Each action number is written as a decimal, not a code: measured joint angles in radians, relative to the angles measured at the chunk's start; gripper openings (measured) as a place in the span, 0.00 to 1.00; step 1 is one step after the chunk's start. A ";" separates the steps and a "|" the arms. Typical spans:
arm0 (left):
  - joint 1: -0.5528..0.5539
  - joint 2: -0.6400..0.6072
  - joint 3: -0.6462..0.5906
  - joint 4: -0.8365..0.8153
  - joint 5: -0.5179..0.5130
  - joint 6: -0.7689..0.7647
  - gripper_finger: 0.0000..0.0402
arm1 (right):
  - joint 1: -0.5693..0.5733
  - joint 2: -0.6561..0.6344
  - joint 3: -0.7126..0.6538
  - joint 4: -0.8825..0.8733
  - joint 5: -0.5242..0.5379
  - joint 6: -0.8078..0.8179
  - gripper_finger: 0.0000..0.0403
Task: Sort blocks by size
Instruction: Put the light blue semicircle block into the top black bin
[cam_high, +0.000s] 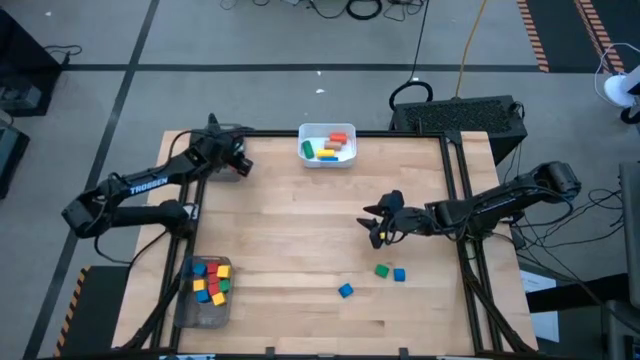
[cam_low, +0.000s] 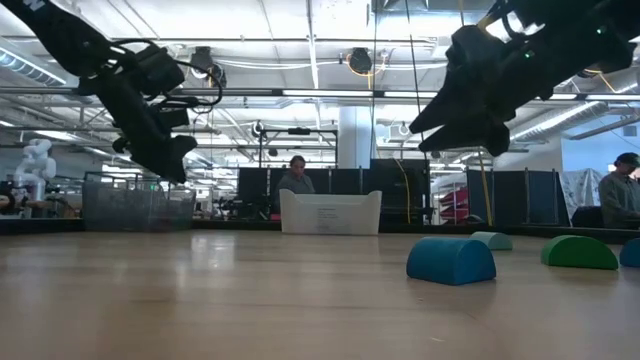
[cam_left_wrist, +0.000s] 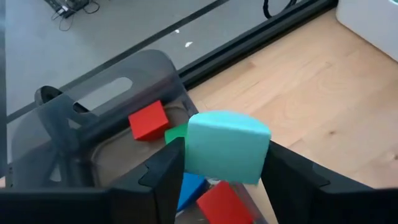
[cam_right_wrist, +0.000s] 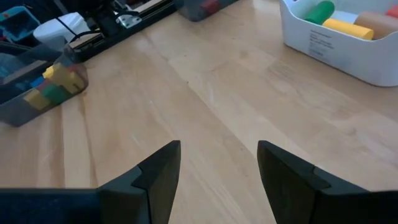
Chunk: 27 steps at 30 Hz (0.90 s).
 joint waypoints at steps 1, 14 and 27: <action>0.004 0.000 0.000 0.000 0.001 0.006 0.51 | 0.003 0.004 0.000 0.001 0.006 -0.008 0.49; 0.028 0.002 0.000 0.000 -0.006 -0.001 0.56 | 0.008 0.114 0.001 0.015 0.009 -0.067 0.49; -0.045 0.002 0.002 0.034 0.150 0.163 0.56 | 0.029 0.111 0.001 -0.266 -0.139 -0.236 0.49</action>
